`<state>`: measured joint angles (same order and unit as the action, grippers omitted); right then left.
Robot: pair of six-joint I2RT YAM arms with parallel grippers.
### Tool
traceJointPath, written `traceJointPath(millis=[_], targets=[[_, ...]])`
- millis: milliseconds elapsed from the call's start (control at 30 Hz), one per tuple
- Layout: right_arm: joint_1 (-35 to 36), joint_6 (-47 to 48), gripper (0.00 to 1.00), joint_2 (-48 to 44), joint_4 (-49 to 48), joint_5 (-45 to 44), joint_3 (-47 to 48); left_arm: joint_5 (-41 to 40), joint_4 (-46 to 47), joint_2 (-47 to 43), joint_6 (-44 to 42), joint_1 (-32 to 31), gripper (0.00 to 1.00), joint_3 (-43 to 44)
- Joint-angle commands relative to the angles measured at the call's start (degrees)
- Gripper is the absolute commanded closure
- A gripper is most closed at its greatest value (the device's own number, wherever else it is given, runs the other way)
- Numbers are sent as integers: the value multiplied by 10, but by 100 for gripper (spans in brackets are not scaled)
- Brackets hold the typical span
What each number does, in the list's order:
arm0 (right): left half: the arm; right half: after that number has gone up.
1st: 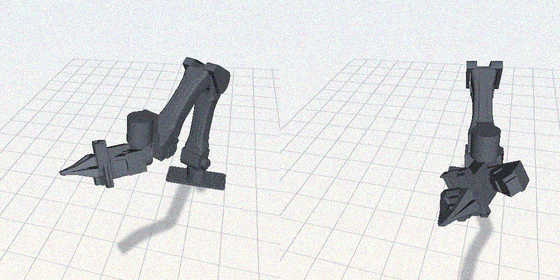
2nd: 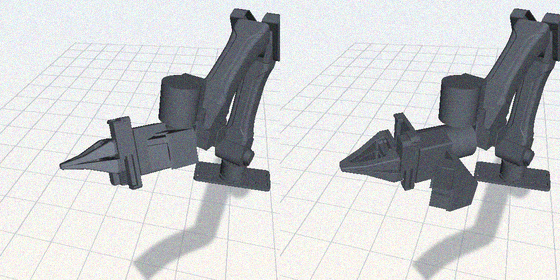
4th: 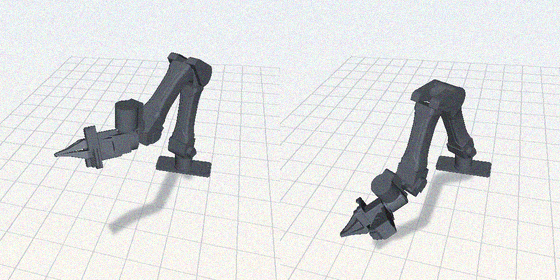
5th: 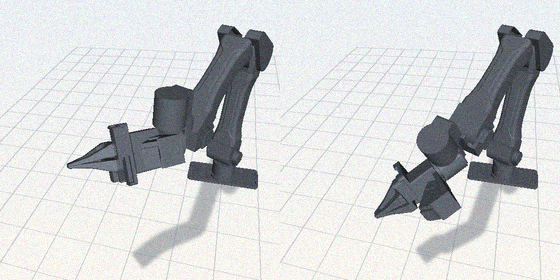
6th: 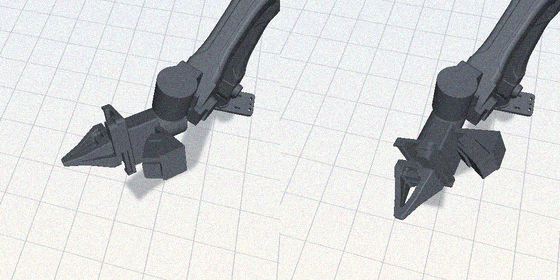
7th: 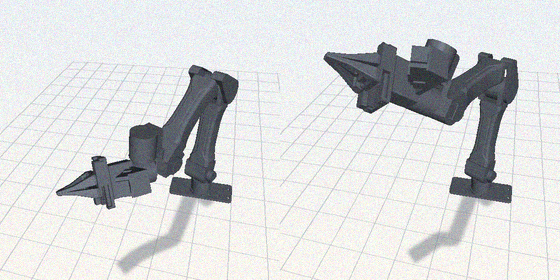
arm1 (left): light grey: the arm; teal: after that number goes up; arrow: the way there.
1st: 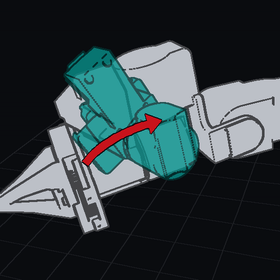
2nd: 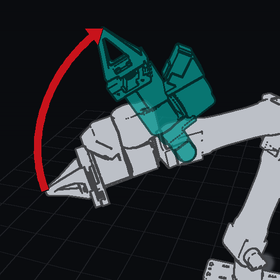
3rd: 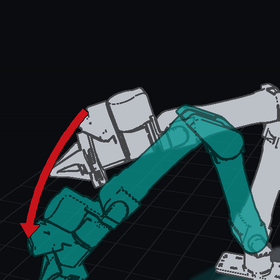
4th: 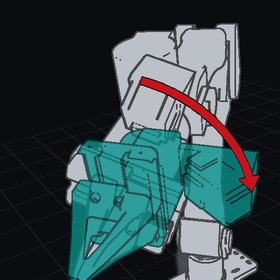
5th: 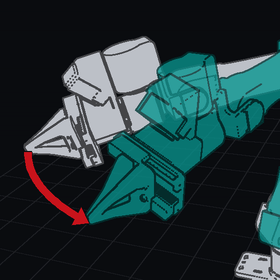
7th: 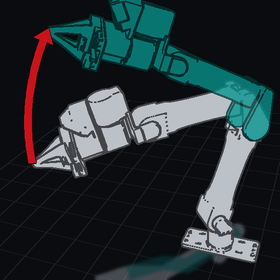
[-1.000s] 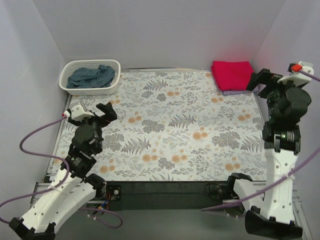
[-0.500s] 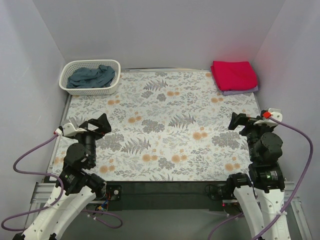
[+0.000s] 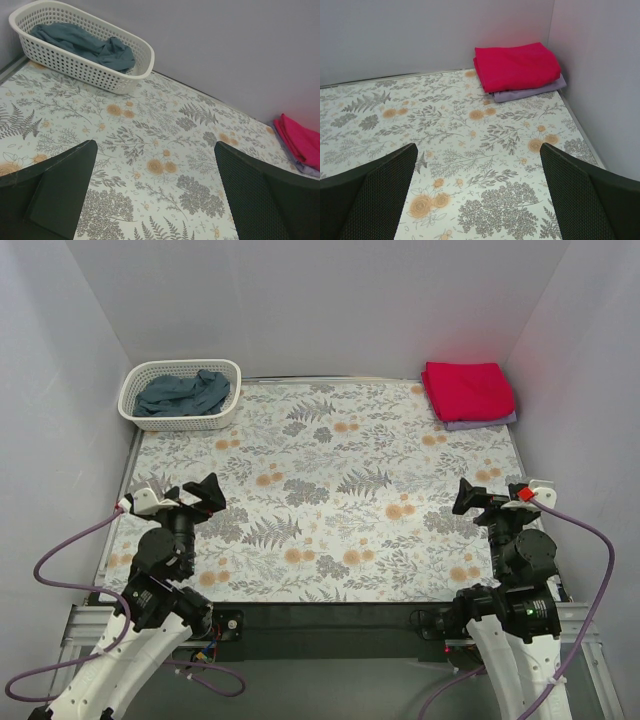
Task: Fold and stack the t-shirts
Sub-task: Fold the tshirt, then reset both grippers
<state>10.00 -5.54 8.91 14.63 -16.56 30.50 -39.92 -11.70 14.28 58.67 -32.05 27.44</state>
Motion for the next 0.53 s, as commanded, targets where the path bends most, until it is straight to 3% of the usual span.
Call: traceJointPath(millis=[0,500], targets=[[11,10,2,-8,-43,-10,-8,2,16,10,-18,-1,2,-3],[25,11,2,-15,-51,-13,-17,6,23,33,-20,0,2,-3]])
